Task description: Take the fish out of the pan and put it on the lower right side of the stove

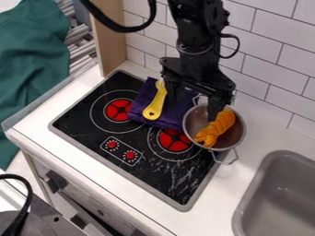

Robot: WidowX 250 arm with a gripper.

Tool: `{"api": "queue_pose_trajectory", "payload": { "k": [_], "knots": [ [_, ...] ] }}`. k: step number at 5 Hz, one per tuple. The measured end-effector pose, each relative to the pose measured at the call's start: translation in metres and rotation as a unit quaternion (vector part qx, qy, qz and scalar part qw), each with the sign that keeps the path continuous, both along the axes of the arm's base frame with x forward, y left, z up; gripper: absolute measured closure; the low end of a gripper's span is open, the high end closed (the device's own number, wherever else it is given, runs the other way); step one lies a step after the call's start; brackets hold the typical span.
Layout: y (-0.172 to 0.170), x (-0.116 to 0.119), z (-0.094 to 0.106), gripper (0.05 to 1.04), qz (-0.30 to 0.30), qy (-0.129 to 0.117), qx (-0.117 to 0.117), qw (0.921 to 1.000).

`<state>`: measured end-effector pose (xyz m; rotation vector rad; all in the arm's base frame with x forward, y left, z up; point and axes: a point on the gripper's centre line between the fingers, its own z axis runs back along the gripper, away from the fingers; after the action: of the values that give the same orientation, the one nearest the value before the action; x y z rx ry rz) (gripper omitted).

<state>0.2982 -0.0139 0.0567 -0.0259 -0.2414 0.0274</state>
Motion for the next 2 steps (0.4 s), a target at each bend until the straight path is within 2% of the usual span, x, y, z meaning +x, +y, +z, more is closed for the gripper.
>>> {"api": "queue_pose_trajectory", "payload": {
  "k": [1, 2],
  "knots": [
    [-0.0014, -0.0031, -0.0097, 0.079, -0.004, 0.011, -0.002, 0.9999],
    [-0.0106, 0.0051, -0.0181, 0.079, -0.037, -0.027, -0.022, 0.9987]
  ]
}}
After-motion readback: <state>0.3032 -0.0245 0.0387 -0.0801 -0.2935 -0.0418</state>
